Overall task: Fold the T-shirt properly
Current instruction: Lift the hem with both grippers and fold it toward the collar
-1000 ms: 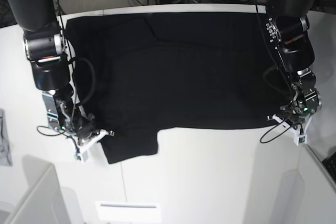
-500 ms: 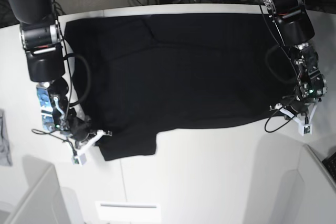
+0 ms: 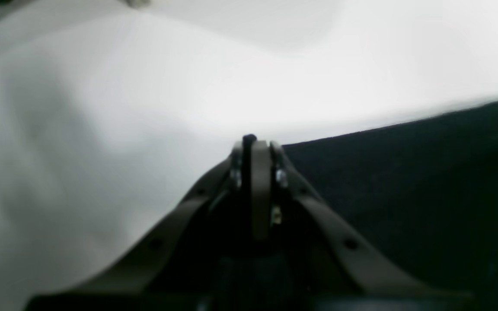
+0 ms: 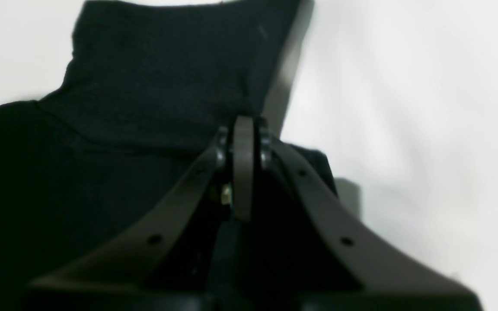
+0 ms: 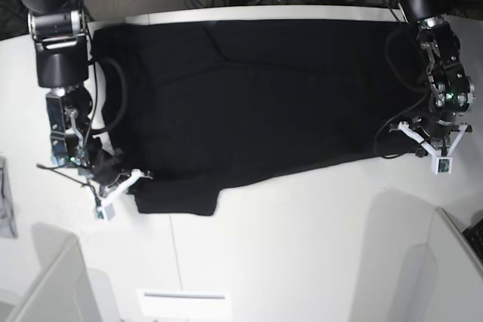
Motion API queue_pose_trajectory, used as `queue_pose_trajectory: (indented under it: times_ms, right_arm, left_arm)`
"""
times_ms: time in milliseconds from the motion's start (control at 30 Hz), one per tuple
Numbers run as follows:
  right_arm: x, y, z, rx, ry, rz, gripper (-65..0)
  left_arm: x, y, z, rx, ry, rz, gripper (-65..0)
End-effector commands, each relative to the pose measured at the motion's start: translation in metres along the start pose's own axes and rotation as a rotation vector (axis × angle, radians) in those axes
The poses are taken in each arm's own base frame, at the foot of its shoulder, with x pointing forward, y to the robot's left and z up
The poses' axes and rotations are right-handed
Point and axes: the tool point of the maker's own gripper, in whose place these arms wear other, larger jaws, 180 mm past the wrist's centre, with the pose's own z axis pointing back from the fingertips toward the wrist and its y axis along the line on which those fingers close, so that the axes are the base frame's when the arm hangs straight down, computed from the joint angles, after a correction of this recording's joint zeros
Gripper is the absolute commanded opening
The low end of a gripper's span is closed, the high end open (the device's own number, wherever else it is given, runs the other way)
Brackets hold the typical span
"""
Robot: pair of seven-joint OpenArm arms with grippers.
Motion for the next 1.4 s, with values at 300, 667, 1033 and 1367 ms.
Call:
queue_pose_trajectory:
  times_ms: [300, 667, 1033, 1367]
  right_arm:
    - [0.014, 0.0, 0.02, 0.003, -0.063, 0.009, -65.0]
    - [0.003, -0.001, 0.047, -0.002, -0.071, -0.012, -65.0]
    - [-0.016, -0.005, 0.073, -0.021, -0.028, -0.017, -65.0]
    - [-0.031, 0.002, 0.096, -0.023, -0.001, 0.008, -65.0]
  left_arm:
    - [0.012, 0.011, 0.041, 0.042, -0.102, -0.029, -65.0]
    - [-0.015, 0.01, 0.054, -0.035, -0.075, 0.07, -65.0]
    - [-0.008, 0.01, 0.075, -0.03, -0.094, 0.047, -65.0]
    - [-0.015, 0.008, 0.08, -0.032, -0.078, 0.033, -65.0]
